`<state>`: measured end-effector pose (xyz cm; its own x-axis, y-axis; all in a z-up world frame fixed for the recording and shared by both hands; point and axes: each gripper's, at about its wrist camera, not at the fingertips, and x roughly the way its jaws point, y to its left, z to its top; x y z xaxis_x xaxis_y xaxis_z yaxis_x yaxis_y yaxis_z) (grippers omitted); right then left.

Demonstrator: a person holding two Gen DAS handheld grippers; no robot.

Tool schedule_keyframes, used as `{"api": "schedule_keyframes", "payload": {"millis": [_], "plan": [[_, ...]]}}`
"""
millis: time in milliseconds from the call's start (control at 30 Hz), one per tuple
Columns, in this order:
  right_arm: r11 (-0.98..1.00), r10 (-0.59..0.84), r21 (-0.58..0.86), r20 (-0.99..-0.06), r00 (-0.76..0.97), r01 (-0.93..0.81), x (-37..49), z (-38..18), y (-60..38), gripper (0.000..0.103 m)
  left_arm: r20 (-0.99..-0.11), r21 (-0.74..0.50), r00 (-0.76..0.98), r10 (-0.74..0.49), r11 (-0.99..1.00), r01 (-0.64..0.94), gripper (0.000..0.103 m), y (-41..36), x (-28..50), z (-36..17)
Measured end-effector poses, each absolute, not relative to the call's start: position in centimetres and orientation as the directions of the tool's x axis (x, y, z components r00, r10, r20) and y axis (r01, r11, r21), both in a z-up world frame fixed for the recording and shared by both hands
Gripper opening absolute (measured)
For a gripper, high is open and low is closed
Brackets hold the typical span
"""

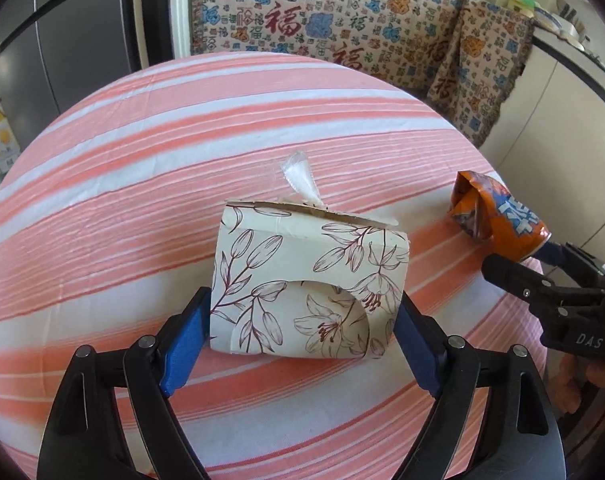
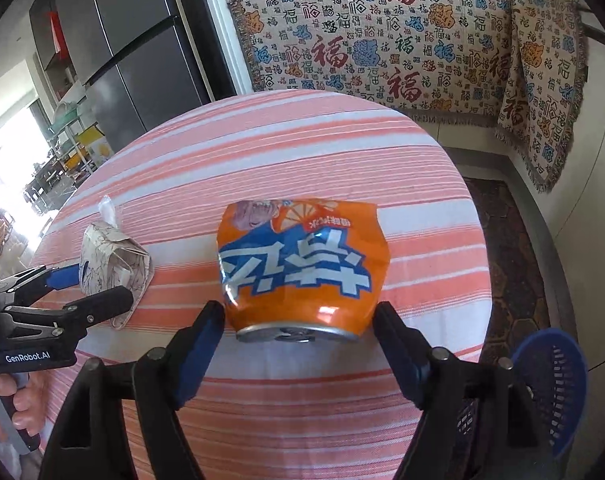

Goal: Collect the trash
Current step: 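Carry the tissue box and can over the blue wastebasket and release both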

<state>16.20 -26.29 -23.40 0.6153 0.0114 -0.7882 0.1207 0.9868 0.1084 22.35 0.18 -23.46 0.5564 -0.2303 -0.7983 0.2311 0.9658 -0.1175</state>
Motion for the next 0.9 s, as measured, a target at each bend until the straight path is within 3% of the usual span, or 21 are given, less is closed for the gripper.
{"api": "schedule_keyframes", "payload": {"millis": [233,300,333,367,900], "plan": [[0.985,-0.032,0.079,-0.791,0.611,0.155,16.7,-22.8,-26.0,0.087,-0.789,-0.108,0.57,-0.227,0.966,0.235,0.089,-0.1,23.0,-22.9],[0.982,-0.011,0.107,-0.789,0.615,0.155,16.8,-22.5,-26.2,0.087,-0.786,-0.111,0.572,-0.235,0.964,0.243,0.083,-0.2,23.1,-22.8],[0.979,-0.004,0.123,-0.786,0.618,0.162,16.7,-22.4,-26.5,0.078,-0.784,-0.107,0.576,-0.232,0.964,0.243,0.082,-0.2,23.1,-22.7],[0.978,-0.01,0.12,-0.788,0.616,0.168,16.6,-22.3,-26.5,0.077,-0.781,-0.106,0.58,-0.233,0.964,0.245,0.082,-0.3,23.0,-22.6],[0.978,-0.048,0.108,-0.714,0.698,0.178,12.8,-18.7,-28.5,0.077,-0.735,-0.144,0.593,-0.33,0.929,0.34,0.082,-5.4,20.6,-18.5]]}}
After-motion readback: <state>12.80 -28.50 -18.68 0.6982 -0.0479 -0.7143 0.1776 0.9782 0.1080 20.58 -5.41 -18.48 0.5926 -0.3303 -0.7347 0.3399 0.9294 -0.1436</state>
